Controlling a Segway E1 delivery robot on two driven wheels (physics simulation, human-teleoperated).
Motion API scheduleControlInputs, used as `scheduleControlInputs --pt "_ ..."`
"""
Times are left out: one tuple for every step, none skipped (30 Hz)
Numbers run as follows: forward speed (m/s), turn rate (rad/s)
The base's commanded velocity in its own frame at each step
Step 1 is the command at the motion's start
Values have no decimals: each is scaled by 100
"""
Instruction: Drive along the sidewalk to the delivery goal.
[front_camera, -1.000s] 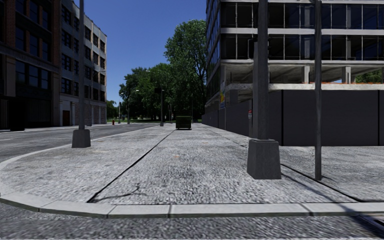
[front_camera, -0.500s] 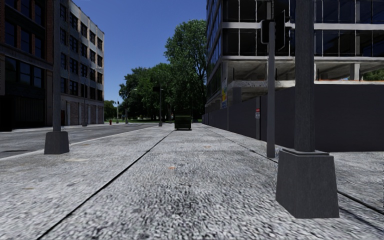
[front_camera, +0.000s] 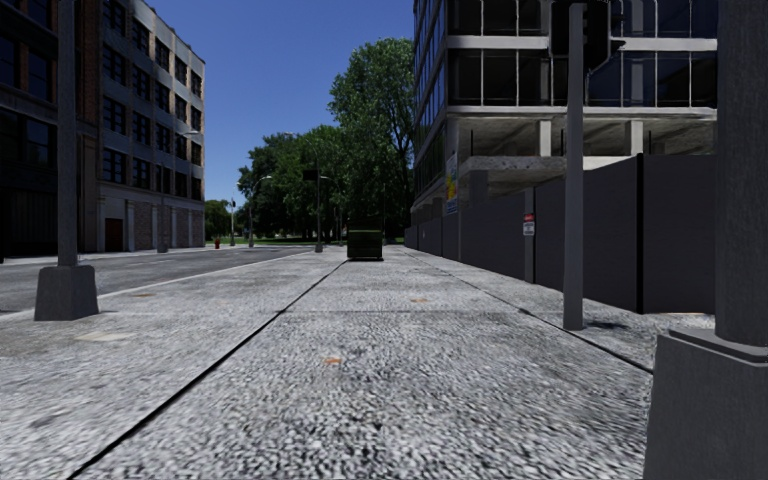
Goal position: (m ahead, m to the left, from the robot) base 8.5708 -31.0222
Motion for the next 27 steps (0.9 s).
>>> scheduleControlInputs --pt "105 0" --pt "104 0" --pt "104 0" --pt "104 0" --pt "104 0" --pt "104 0" --pt "104 0" --pt "104 0" --pt "104 0" --pt "104 0" --pt "104 0" --pt "104 0" --pt "104 0" --pt "104 0" --pt "104 0" --pt "104 0" --pt "104 0" --pt "104 0" --pt "104 -1" --pt "104 -21" --pt "104 -45" --pt "104 -64" --pt "104 -64" --pt "104 -71" --pt "104 -73" --pt "105 -73" --pt "106 -73"
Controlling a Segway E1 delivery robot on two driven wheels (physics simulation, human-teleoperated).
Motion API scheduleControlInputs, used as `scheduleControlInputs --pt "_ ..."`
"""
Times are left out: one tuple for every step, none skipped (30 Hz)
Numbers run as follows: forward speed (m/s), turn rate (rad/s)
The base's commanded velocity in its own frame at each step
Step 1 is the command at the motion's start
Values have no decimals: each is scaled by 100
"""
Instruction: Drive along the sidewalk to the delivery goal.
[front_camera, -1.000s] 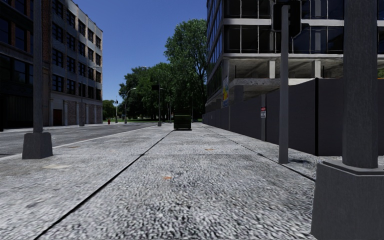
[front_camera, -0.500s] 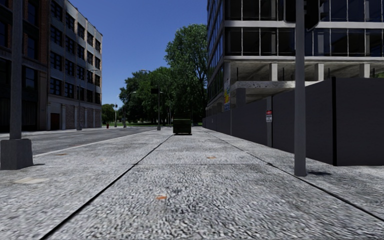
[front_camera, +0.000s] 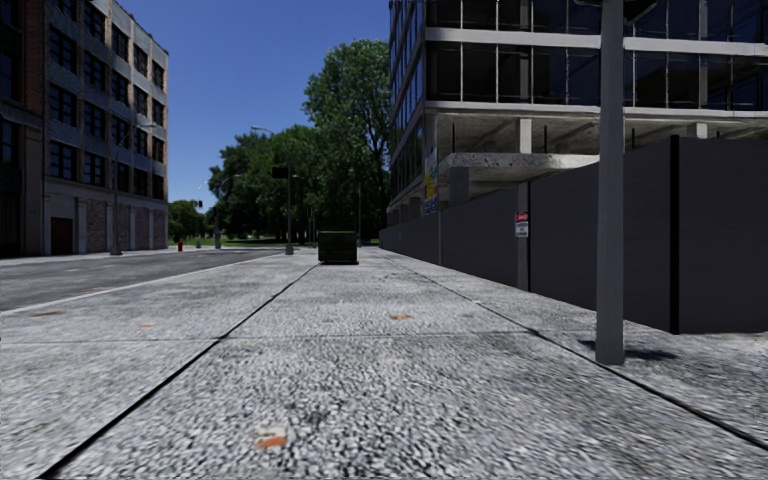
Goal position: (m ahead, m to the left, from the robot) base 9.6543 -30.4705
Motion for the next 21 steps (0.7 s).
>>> scheduleControlInputs --pt "106 -73" --pt "112 -73" --pt "116 -73" --pt "117 -76" --pt "117 -76" --pt "118 -82" --pt "118 -84" --pt "118 -85" --pt "118 -85" --pt "118 -86" --pt "119 -86" --pt "120 -86" --pt "120 -86" --pt "120 -86" --pt "122 -86" --pt "125 -86" --pt "128 -86" --pt "132 -86" --pt "132 -86" --pt "135 -86" --pt "136 -86"
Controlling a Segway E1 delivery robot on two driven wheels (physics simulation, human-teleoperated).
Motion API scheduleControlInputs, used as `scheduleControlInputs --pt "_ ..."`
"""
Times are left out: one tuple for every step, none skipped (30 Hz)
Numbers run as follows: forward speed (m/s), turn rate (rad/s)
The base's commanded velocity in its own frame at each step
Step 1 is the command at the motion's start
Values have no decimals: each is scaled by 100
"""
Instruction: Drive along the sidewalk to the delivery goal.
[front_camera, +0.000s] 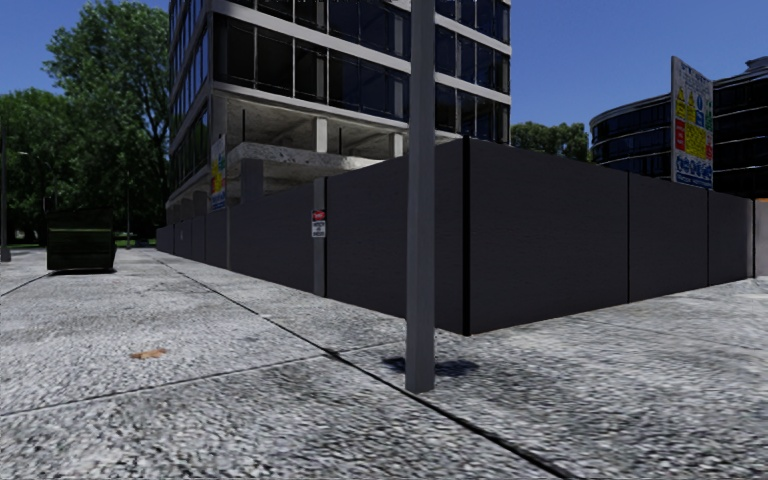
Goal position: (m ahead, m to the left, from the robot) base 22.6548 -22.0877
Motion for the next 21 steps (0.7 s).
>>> scheduleControlInputs --pt "137 -86" --pt "137 -86" --pt "137 -86" --pt "137 -86" --pt "137 -86" --pt "138 -86" --pt "139 -86" --pt "139 -86" --pt "140 -86" --pt "145 -86" --pt "147 -86" --pt "148 -86" --pt "148 -86" --pt "149 -86" --pt "150 -86" --pt "150 -86" --pt "150 -86" --pt "150 -86" --pt "150 -86" --pt "150 -87" --pt "150 -87"
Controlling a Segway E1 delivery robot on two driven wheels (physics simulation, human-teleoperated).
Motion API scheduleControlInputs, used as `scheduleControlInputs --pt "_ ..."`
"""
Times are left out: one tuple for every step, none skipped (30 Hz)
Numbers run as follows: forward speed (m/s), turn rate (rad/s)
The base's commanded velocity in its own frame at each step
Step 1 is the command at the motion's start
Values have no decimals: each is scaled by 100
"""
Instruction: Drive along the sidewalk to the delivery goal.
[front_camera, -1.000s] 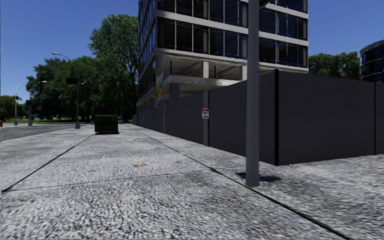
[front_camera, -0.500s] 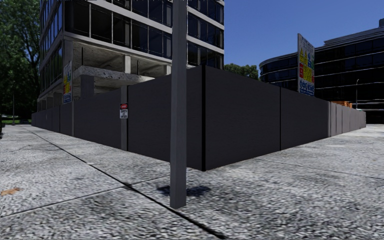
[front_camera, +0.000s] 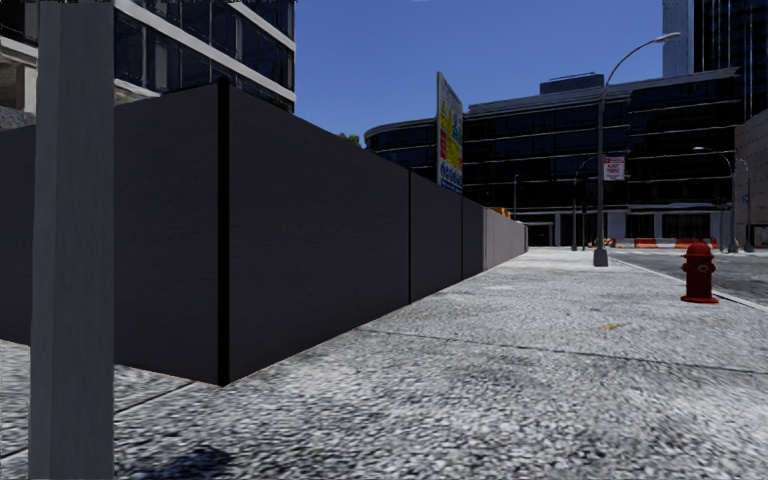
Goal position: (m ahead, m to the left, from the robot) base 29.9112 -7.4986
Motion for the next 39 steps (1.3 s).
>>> scheduleControlInputs --pt "150 -87" --pt "150 -88" --pt "150 -88" --pt "150 -88" --pt "150 -88" --pt "150 -88" --pt "150 -88" --pt "150 -85" --pt "150 -83" --pt "150 -81" --pt "150 -81" --pt "150 0" --pt "150 0" --pt "150 0" --pt "150 0" --pt "150 0" --pt "150 0" --pt "150 0" --pt "150 0" --pt "150 0" --pt "150 0" --pt "150 0" --pt "150 0" --pt "150 0" --pt "150 0" --pt "150 0" --pt "150 0" --pt "150 0" --pt "150 0" --pt "150 0" --pt "153 0" --pt "200 0" --pt "200 0" --pt "200 0" --pt "200 0" --pt "200 0" --pt "200 0" --pt "200 0" --pt "200 0"
